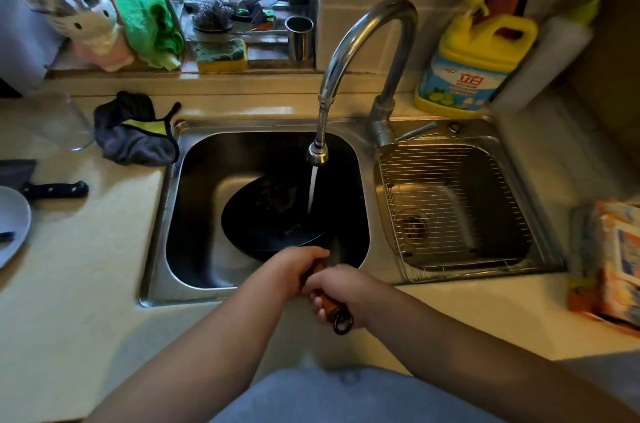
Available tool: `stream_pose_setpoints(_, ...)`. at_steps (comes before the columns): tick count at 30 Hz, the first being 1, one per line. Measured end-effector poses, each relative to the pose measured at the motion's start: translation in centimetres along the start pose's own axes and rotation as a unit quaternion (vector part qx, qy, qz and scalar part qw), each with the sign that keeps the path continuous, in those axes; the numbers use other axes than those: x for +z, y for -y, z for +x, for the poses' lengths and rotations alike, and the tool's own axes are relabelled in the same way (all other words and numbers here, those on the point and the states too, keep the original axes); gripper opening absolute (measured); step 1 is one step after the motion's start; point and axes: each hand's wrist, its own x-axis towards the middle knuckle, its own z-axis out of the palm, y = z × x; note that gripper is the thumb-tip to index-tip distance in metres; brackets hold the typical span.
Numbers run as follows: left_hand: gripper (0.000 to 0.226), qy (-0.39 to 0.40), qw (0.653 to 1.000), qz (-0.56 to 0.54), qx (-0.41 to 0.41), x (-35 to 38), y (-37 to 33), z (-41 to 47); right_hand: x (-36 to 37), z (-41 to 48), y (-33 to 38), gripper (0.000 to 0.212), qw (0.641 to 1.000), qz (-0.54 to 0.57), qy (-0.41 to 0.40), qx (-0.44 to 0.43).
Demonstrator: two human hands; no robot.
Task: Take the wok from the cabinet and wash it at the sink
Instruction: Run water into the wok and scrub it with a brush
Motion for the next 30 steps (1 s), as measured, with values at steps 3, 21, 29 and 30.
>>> stream_pose_setpoints(3, 0.021, -0.004, 1.000, 0.017, 0.018, 0.7, 0.5, 0.5, -1.5, -0.4, -1.1, 0.007, 0.999, -0.040, -0.008, -0.015)
stream_pose_setpoints(21, 0.029, -0.007, 0.991, -0.053, 0.120, 2.9, 2.9, -0.8, -8.5, -1.8, -3.1, 0.035, 0.955, -0.240, 0.091, -0.147)
stream_pose_setpoints(29, 0.026, -0.047, 0.982, -0.086, 0.159, 3.2, 3.6, -1.3, -9.5, -1.8, -2.0, 0.033, 0.953, -0.216, 0.176, -0.118)
stream_pose_setpoints(30, 0.023, -0.046, 0.981, -0.096, 0.164, 3.1, 3.7, -1.4, -9.5, -1.8, -2.0, 0.032, 0.952, -0.217, 0.183, -0.116)
